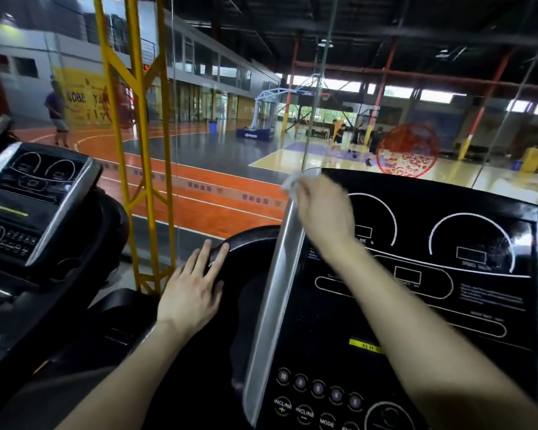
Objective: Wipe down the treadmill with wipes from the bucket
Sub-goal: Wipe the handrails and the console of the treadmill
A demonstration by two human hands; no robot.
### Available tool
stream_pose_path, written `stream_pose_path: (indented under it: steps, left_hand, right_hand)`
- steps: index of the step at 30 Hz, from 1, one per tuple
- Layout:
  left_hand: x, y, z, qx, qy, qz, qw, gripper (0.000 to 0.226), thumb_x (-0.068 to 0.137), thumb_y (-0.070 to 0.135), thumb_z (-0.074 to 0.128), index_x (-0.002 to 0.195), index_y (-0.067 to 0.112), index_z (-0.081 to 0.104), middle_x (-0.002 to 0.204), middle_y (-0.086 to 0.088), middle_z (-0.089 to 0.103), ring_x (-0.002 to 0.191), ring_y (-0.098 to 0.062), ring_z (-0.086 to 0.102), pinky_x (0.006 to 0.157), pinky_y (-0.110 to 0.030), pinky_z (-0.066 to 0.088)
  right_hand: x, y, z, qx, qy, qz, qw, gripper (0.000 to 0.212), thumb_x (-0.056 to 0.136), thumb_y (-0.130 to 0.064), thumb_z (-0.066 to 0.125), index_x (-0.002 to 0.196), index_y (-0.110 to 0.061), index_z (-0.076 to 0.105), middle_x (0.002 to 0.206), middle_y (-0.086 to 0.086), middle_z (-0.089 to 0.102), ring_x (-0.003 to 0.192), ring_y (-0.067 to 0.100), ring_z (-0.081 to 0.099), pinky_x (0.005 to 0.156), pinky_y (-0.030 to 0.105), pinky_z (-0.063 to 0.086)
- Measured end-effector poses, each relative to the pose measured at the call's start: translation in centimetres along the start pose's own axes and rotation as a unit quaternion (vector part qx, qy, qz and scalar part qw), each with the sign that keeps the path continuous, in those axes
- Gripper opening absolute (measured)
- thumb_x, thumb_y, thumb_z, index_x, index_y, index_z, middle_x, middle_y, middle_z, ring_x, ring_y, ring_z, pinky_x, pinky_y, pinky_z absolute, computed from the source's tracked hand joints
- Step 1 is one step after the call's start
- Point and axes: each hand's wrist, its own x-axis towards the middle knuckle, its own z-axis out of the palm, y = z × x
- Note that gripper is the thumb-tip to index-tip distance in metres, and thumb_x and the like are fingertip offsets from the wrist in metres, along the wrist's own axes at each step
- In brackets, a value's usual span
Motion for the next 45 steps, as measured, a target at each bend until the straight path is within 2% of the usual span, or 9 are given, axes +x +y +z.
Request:
stream_pose_path:
  steps: [5, 13, 18, 23, 27, 30, 34, 41, 45]
  left_hand:
    - [-0.1, 0.0, 0.1, 0.005, 0.001, 0.002, 1.000, 0.092, 0.103, 0.044, 0.052, 0.171, 0.031, -0.010, 0.178, -0.011, 0.015, 0.155, -0.030, 0.038, 0.117, -0.045, 0.046]
    - [-0.1, 0.0, 0.2, -0.001, 0.003, -0.009, 1.000, 0.089, 0.106, 0.050, 0.049, 0.170, 0.034, -0.010, 0.177, -0.009, 0.018, 0.152, -0.030, 0.041, 0.107, -0.047, 0.055]
    - [-0.3, 0.2, 0.0, 0.006, 0.025, -0.006, 1.000, 0.086, 0.106, 0.047, 0.051, 0.172, 0.032, -0.002, 0.176, -0.010, 0.023, 0.149, -0.031, 0.044, 0.109, -0.047, 0.051]
    - [0.2, 0.0, -0.1, 0.021, 0.003, 0.011, 1.000, 0.089, 0.105, 0.048, 0.049, 0.171, 0.029, -0.007, 0.175, -0.015, 0.022, 0.154, -0.034, 0.035, 0.120, -0.050, 0.038]
    - [0.3, 0.3, -1.9, 0.023, -0.068, -0.017, 0.997, 0.099, 0.100, 0.052, 0.056, 0.171, 0.026, -0.008, 0.177, -0.016, 0.013, 0.164, -0.037, 0.013, 0.130, -0.059, 0.015]
    - [-3.3, 2.7, -5.3, -0.135, -0.036, -0.044, 0.989, 0.066, 0.098, 0.036, 0.064, 0.159, 0.022, 0.043, 0.166, -0.008, 0.041, 0.154, -0.032, 0.035, 0.126, -0.052, 0.024]
    - [-12.5, 4.8, -9.7, -0.483, -0.091, -0.112, 0.863, 0.023, 0.106, 0.011, 0.059, 0.116, 0.023, 0.076, 0.106, 0.006, 0.080, 0.103, -0.009, 0.074, 0.097, -0.029, 0.054]
    - [-21.2, 3.3, -9.8, -0.734, -0.296, -0.219, 0.570, 0.037, 0.106, 0.016, 0.050, 0.133, 0.000, 0.070, 0.116, -0.030, 0.073, 0.099, -0.033, 0.068, 0.085, -0.039, 0.053]
    - [-24.4, 3.9, -8.2, -0.741, -0.355, -0.208, 0.530, 0.049, 0.097, 0.023, 0.051, 0.137, 0.002, 0.068, 0.109, -0.023, 0.072, 0.095, -0.026, 0.068, 0.077, -0.032, 0.053]
  right_hand:
    - [-12.4, -1.6, 1.9, 0.011, -0.055, -0.133, 0.990, 0.007, 0.097, -0.022, 0.070, 0.103, -0.019, 0.073, 0.084, 0.005, 0.059, 0.047, 0.036, 0.060, 0.038, 0.041, 0.048]
    - [1.3, 0.4, 0.1, 0.068, 0.019, 0.074, 0.995, 0.018, 0.106, -0.027, 0.056, 0.113, -0.024, 0.072, 0.101, 0.006, 0.077, 0.092, 0.034, 0.071, 0.078, 0.046, 0.057]
    - [-13.0, -1.7, 2.2, 0.137, -0.005, 0.085, 0.987, 0.016, 0.108, -0.027, 0.053, 0.111, -0.019, 0.066, 0.090, 0.004, 0.071, 0.075, 0.036, 0.067, 0.064, 0.047, 0.054]
    - [-25.2, -4.3, 2.4, 0.050, -0.169, 0.060, 0.983, 0.004, 0.106, -0.026, 0.057, 0.108, -0.025, 0.060, 0.085, -0.002, 0.069, 0.066, 0.030, 0.069, 0.055, 0.037, 0.043]
    - [-25.0, -5.2, -1.2, 0.197, -0.248, 0.179, 0.931, 0.007, 0.104, -0.031, 0.062, 0.103, -0.030, 0.070, 0.077, -0.007, 0.072, 0.067, 0.010, 0.065, 0.063, 0.028, 0.048]
    - [-25.7, -6.3, -4.4, 0.422, -0.234, 0.288, 0.828, 0.012, 0.107, -0.021, 0.061, 0.102, -0.024, 0.071, 0.083, 0.002, 0.073, 0.047, 0.010, 0.054, 0.054, 0.024, 0.045]
    - [-28.4, -6.7, -5.8, 0.544, -0.285, 0.375, 0.694, 0.021, 0.114, -0.011, 0.043, 0.120, -0.005, 0.062, 0.091, 0.015, 0.060, 0.045, 0.015, 0.046, 0.045, 0.021, 0.037]
    - [-33.4, -9.7, -5.4, 0.512, -0.351, 0.433, 0.654, 0.025, 0.115, -0.007, 0.038, 0.126, -0.003, 0.060, 0.068, 0.008, 0.056, 0.040, 0.011, 0.048, 0.041, 0.023, 0.031]
    - [-36.5, -10.2, -6.3, 0.490, -0.396, 0.441, 0.639, 0.019, 0.111, -0.011, 0.050, 0.121, -0.003, 0.065, 0.075, 0.009, 0.063, 0.046, 0.016, 0.055, 0.048, 0.028, 0.026]
